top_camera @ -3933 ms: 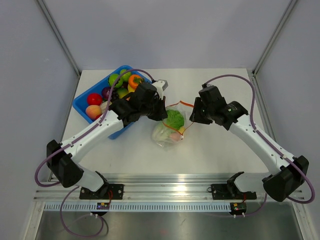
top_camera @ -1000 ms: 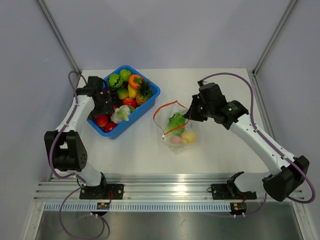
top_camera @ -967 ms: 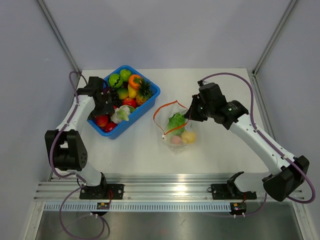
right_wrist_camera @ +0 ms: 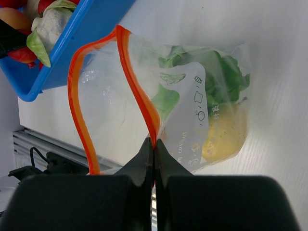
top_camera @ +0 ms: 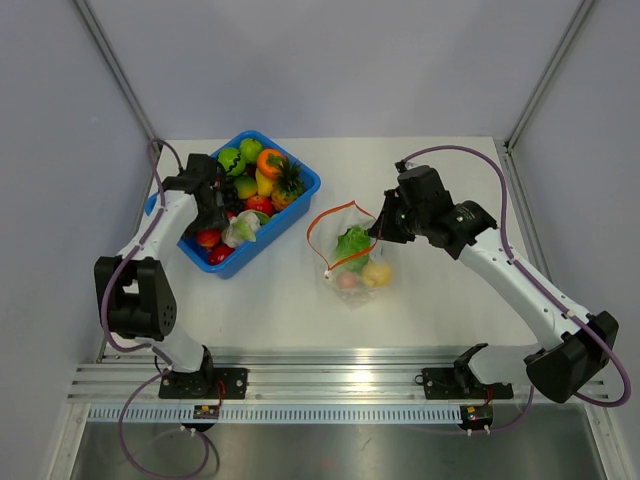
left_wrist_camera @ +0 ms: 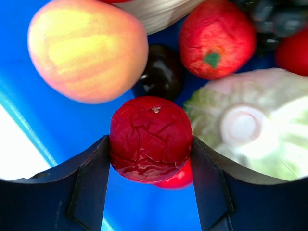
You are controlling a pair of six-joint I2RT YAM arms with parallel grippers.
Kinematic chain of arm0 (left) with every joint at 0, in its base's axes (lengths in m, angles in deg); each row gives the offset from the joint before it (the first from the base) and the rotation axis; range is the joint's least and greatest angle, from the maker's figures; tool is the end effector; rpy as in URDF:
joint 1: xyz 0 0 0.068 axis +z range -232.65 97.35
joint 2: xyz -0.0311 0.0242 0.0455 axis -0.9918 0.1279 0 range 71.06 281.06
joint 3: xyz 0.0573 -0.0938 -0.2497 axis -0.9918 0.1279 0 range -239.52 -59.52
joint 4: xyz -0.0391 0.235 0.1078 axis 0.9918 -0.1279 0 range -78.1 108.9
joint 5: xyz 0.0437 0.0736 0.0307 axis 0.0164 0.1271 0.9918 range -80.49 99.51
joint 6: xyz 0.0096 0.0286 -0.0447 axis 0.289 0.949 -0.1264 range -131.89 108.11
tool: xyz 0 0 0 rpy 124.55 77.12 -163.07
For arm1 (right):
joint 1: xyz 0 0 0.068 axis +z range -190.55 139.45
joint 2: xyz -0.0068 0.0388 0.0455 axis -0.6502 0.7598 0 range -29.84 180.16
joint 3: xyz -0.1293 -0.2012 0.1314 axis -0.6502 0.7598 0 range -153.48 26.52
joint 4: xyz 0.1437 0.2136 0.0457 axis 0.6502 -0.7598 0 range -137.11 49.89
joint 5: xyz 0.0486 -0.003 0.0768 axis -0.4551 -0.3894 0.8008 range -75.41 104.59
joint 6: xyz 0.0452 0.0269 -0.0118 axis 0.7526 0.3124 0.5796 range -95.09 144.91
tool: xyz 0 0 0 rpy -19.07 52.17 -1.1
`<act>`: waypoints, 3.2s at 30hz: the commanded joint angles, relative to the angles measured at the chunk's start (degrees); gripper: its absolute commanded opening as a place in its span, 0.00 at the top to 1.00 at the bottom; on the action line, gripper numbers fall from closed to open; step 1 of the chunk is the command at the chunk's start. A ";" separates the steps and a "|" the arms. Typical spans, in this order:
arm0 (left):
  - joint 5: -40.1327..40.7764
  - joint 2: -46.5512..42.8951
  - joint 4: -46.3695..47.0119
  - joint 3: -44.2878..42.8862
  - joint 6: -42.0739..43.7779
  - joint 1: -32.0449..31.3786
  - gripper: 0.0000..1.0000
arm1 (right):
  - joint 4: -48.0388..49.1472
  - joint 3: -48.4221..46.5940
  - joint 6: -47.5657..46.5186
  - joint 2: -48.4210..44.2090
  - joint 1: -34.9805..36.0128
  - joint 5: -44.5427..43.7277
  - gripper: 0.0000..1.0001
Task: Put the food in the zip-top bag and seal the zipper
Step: Pick up the fake fruit from the bin, then place the fake fruit in the zipper food storage bag, then pick up the fake fruit from the bin.
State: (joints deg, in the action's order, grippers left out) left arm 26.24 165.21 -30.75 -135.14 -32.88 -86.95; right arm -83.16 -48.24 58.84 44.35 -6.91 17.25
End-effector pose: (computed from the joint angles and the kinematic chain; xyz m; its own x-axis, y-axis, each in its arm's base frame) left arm 0.3305 -0.0145 0.2555 -0.8518 -0.2800 -0.4427 -0.3642 0.9240 0.1163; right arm 0.2266 0.1529 0.3561 -0.7912 0.1432 -0.5945 -0.1690 0.8832 0.4376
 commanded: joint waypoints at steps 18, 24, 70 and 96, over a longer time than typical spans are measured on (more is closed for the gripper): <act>-16.10 -17.59 1.04 -10.16 0.43 -6.06 0.54 | 1.83 -1.53 1.22 -1.51 0.98 -0.02 1.00; -24.18 -21.20 3.32 -10.26 -0.80 -17.47 0.58 | 2.18 -1.88 1.57 -0.81 1.33 -0.02 1.00; 4.88 -8.81 -6.43 -13.42 3.93 0.51 0.01 | 1.56 -2.84 1.14 -2.04 2.65 -0.72 1.00; 19.74 17.47 -4.05 -18.52 8.08 2.27 0.03 | 3.06 -1.70 0.26 -0.45 2.65 -0.19 1.00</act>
State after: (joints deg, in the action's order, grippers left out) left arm 42.66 181.65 -36.54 -152.80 -24.36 -85.04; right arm -82.88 -48.46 60.13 44.14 -5.03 17.18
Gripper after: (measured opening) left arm 0.977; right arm 0.011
